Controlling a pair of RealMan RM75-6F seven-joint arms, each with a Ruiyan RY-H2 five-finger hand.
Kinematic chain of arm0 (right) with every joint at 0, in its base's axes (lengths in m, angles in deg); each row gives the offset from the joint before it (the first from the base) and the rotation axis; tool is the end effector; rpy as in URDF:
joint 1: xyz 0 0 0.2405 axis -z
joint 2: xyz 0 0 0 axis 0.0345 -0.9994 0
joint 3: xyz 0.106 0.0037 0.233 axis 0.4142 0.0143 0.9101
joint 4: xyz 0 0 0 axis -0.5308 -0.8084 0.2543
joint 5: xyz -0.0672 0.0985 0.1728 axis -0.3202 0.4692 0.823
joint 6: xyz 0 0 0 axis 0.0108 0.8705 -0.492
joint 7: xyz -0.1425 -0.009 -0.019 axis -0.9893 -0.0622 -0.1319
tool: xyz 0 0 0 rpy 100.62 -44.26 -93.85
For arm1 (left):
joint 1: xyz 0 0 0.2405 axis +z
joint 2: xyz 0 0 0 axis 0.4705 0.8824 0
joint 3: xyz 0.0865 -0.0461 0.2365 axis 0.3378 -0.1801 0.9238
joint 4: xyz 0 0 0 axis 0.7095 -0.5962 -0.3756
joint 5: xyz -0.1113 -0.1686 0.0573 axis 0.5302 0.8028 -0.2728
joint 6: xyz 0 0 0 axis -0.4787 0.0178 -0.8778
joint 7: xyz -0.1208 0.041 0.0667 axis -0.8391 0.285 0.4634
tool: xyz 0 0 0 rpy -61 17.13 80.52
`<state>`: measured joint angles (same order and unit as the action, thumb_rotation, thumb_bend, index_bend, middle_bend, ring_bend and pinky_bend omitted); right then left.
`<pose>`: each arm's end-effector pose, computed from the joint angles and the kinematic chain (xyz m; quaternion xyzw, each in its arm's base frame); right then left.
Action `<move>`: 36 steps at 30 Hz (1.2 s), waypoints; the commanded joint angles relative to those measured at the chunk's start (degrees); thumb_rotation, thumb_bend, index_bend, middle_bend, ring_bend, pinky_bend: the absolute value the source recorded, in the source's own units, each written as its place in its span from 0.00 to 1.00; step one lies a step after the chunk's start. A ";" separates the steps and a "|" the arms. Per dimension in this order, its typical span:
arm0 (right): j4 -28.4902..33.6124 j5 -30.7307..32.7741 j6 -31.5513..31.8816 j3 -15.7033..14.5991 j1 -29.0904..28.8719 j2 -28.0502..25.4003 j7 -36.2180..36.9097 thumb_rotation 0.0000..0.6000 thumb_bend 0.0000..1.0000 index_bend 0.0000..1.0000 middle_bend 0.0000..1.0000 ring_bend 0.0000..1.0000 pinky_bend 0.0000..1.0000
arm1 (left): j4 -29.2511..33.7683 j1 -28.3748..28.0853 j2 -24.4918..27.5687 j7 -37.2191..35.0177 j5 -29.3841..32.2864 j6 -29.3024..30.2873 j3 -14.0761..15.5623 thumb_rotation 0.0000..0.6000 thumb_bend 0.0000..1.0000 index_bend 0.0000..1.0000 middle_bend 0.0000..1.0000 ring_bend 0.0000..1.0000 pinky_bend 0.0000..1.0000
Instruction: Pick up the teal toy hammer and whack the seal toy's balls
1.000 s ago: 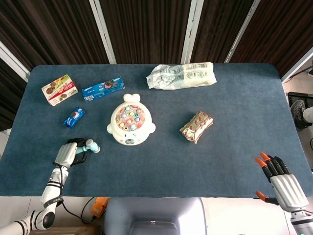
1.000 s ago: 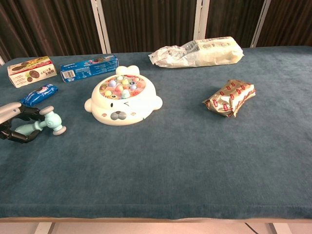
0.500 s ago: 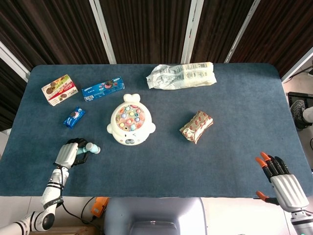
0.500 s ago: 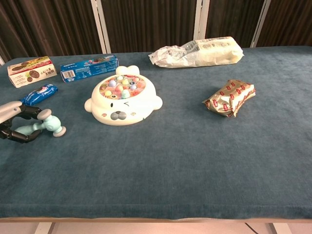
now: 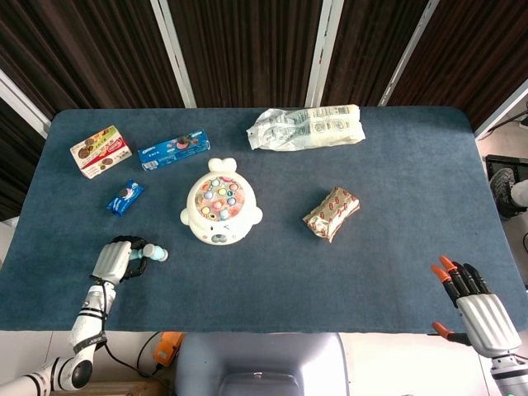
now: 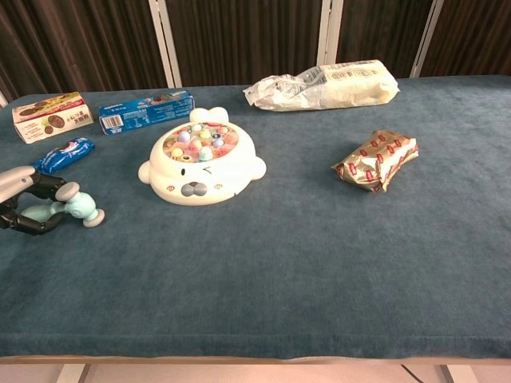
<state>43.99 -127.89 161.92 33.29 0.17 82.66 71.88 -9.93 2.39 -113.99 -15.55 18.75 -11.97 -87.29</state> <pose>-0.3110 -0.1336 0.1560 0.6759 -0.3924 0.3125 0.5399 -0.2937 0.3074 0.0009 -0.6110 -0.5121 -0.3626 0.4828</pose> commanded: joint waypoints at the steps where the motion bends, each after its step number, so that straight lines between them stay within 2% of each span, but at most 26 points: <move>1: 0.00 0.00 -0.01 0.00 0.00 0.02 -0.03 1.00 0.30 0.00 0.00 0.00 0.00 | -0.03 0.11 -0.03 0.07 -0.23 0.33 0.10 1.00 0.53 0.54 0.40 0.28 0.23; 10: 0.01 -0.01 0.00 0.00 0.00 0.05 -0.10 1.00 0.30 0.00 0.00 0.00 0.00 | -0.58 0.68 -0.96 1.12 -0.44 2.73 -0.21 1.00 0.53 0.62 0.51 0.34 0.30; 19: 0.03 -0.01 -0.10 -0.01 -0.05 0.04 -0.07 1.00 0.30 0.00 0.00 0.00 0.00 | -1.36 1.81 -2.87 2.87 -1.48 8.47 -1.15 1.00 0.59 0.71 0.64 0.46 0.46; 26: 0.06 0.19 -0.43 0.02 -0.18 0.04 -0.19 1.00 0.30 0.00 0.00 0.00 0.00 | -1.60 2.82 -4.16 1.99 -3.07 12.57 -1.52 1.00 0.61 0.72 0.69 0.51 0.51; 29: 0.09 0.21 -0.38 0.03 -0.17 -0.02 -0.08 1.00 0.30 0.00 0.00 0.00 0.00 | -2.09 3.35 -5.01 -0.33 -4.23 14.96 -1.92 1.00 0.63 0.71 0.72 0.56 0.63; 31: 0.11 0.24 -0.36 0.05 -0.17 -0.06 -0.03 1.00 0.30 0.00 0.00 0.00 0.00 | -2.68 3.59 -5.40 -2.35 -5.30 16.39 -2.05 1.00 0.65 0.71 0.75 0.61 0.75; 36: 0.11 0.08 -0.37 -0.02 -0.20 -0.12 0.12 1.00 0.30 0.00 0.00 0.00 0.00 | -4.66 4.04 -6.01 -7.15 -8.30 19.83 -1.94 1.00 0.69 0.72 0.78 0.73 0.95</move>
<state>44.10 -127.81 161.55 33.27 -0.02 82.54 72.01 -13.72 6.14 -119.64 -21.28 11.63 6.61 -89.23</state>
